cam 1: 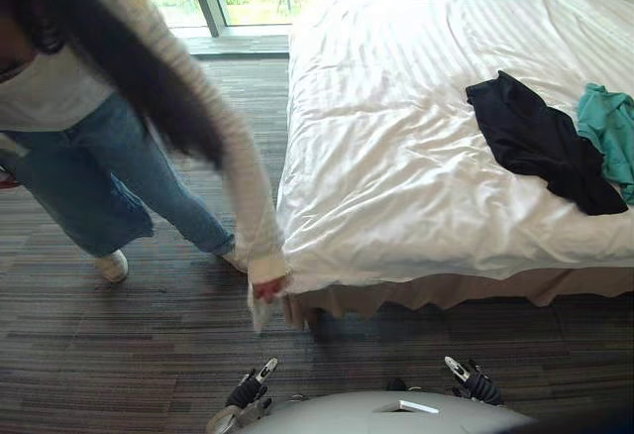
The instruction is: Tidy the bed and pick cloth on bed and put in laundry
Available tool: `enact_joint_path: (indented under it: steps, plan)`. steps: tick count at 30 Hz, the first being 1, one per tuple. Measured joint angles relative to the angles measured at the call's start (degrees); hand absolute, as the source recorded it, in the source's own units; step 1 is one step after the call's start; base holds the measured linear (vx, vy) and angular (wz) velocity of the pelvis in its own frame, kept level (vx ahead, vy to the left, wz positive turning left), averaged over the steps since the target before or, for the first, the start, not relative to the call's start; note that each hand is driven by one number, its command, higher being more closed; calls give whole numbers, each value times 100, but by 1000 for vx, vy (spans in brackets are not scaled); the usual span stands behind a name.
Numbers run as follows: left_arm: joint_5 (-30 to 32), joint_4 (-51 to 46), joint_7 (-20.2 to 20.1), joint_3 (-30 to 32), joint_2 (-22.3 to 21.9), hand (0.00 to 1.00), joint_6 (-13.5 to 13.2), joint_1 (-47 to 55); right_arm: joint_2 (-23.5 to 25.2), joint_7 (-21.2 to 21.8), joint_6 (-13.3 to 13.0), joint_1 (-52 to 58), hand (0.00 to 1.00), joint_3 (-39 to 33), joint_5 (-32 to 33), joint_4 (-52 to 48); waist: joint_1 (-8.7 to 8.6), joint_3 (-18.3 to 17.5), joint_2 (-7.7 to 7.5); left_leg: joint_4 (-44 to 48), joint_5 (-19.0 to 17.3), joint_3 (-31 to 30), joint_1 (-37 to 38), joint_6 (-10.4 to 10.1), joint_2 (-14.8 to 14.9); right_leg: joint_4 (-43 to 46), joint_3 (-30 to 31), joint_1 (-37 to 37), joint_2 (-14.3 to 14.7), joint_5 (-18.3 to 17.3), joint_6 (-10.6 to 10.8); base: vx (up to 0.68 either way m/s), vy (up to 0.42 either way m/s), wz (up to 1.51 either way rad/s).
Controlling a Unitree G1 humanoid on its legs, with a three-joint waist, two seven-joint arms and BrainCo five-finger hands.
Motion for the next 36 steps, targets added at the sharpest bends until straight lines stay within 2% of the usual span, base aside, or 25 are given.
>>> enact_joint_path:
  steps: [7,16,19,23,26,30,31,33,35,36]
  plan:
    - [-63,1,1,-43,153,0,70,-77,29,-16,3,-16,0,206,0,2,18,33,-145,-37,-19,57,65,22,-51,-13,39,18,-25,15,20,-2,8,-4]
    - [-293,128,4,-37,169,0,233,-134,23,-21,2,-15,0,216,-1,1,15,35,-139,-30,-24,52,70,46,-93,-16,39,21,-58,26,40,-11,0,0]
    - [-536,207,7,-32,166,0,236,-140,22,-22,0,-15,0,215,-2,1,14,37,-136,-30,-24,47,69,46,-88,-15,36,20,-74,26,40,0,0,0]
    - [-1179,223,189,-4,133,0,164,-105,19,-21,-1,-15,0,201,-2,2,17,45,-138,-31,-23,6,57,48,-98,-15,-12,26,-90,25,42,-2,-3,4]
    - [-1667,218,518,214,13,0,-129,-116,20,-16,11,-10,0,153,-5,17,3,59,-145,-34,-17,-103,42,60,-122,-16,-122,72,-118,3,58,-5,-4,21]
    - [-2386,-136,987,1175,-35,0,-636,-109,5,-9,86,-10,0,-44,-5,9,-8,78,-131,-36,-9,-279,-36,76,-133,-16,-293,96,-137,-45,68,-2,-7,21]
    - [-2710,-381,1157,1568,42,0,-910,-131,-36,-5,143,-15,0,-71,-5,6,3,97,-135,-38,-6,-318,-56,78,-129,-16,-336,97,-135,-58,64,4,-14,22]
    - [-2981,-628,1359,2064,172,0,-1197,-138,-73,-3,164,-17,0,-115,-5,-17,-3,95,-133,-40,-7,-375,-61,78,-129,-15,-389,124,-134,-89,67,16,-9,15]
    - [-3150,-1042,1730,2977,538,0,-1676,-237,-159,-6,210,-6,0,-148,-4,-27,-2,84,-94,-43,-15,-407,-62,67,-123,-15,-423,142,-129,-124,68,35,-5,10]
    - [-3148,-1178,1848,3271,745,0,-1811,-302,-202,-8,215,-6,0,-143,-2,-31,-3,76,-72,-43,-17,-412,-66,64,-121,-14,-429,142,-127,-133,66,36,-1,4]
